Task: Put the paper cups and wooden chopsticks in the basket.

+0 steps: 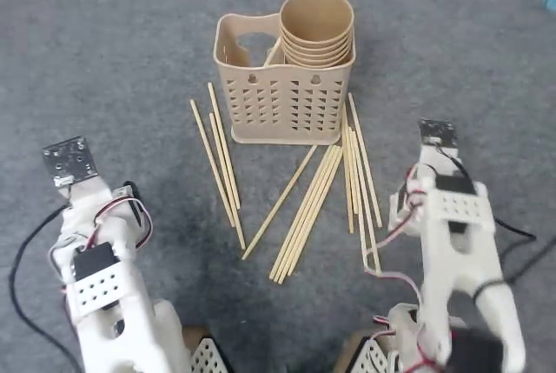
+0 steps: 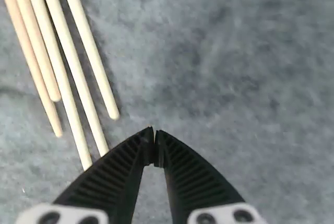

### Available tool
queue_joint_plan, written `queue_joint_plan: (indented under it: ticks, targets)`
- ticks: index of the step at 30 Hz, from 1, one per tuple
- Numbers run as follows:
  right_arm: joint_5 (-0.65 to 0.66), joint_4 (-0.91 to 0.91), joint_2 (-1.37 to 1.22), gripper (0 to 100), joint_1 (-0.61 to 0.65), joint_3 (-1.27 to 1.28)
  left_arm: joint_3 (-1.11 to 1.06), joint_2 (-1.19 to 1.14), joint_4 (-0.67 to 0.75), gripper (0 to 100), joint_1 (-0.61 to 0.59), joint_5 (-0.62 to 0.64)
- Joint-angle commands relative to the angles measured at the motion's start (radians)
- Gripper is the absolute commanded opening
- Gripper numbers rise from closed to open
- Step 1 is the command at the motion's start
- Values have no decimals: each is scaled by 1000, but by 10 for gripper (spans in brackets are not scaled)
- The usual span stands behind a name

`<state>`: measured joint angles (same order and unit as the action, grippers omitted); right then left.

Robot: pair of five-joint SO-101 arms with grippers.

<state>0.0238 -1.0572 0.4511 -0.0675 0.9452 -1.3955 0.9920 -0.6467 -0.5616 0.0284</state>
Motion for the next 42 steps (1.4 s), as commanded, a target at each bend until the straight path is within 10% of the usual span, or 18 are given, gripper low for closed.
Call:
queue_joint_plan:
  ticks: [1,8,20,42]
  targets:
    - [15,1,136,11,-25,-6,7,17,26,165,9,-3]
    - [-40,145,130,187,134,-21,7,17,25,166,6,-3]
    - [-109,610,-242,193,214,-107,7,17,25,166,8,-3]
    - [-110,610,-433,193,303,-250,7,17,29,166,11,-3]
